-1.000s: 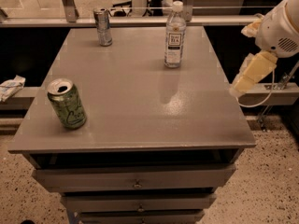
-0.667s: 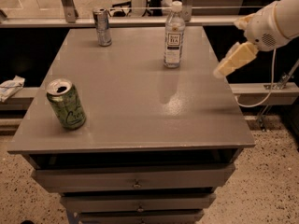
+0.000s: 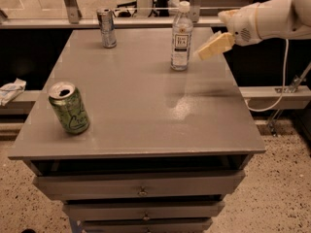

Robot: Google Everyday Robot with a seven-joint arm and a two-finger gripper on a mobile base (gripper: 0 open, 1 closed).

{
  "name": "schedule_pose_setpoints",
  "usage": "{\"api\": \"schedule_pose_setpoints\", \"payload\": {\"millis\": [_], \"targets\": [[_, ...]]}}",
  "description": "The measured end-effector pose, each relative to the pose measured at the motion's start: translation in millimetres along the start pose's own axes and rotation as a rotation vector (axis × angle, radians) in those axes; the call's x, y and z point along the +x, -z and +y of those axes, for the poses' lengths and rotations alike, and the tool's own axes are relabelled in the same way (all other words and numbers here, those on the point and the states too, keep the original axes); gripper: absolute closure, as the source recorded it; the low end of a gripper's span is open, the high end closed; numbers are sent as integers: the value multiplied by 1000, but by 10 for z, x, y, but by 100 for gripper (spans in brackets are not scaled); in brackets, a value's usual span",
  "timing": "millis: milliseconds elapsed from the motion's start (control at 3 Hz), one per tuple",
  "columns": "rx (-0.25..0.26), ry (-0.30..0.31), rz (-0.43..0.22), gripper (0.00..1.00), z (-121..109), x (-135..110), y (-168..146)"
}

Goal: Knock blue plastic bottle over

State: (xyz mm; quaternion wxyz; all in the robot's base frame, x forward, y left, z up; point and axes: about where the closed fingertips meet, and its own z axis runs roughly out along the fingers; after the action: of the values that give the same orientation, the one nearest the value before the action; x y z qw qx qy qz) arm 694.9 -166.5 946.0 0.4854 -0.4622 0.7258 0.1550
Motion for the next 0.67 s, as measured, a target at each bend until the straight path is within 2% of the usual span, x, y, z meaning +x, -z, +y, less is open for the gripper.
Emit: {"api": "schedule_pose_setpoints", "payload": {"millis": [667], "targets": [[-56,-78,-182,0,-96,-244,-548]]}}
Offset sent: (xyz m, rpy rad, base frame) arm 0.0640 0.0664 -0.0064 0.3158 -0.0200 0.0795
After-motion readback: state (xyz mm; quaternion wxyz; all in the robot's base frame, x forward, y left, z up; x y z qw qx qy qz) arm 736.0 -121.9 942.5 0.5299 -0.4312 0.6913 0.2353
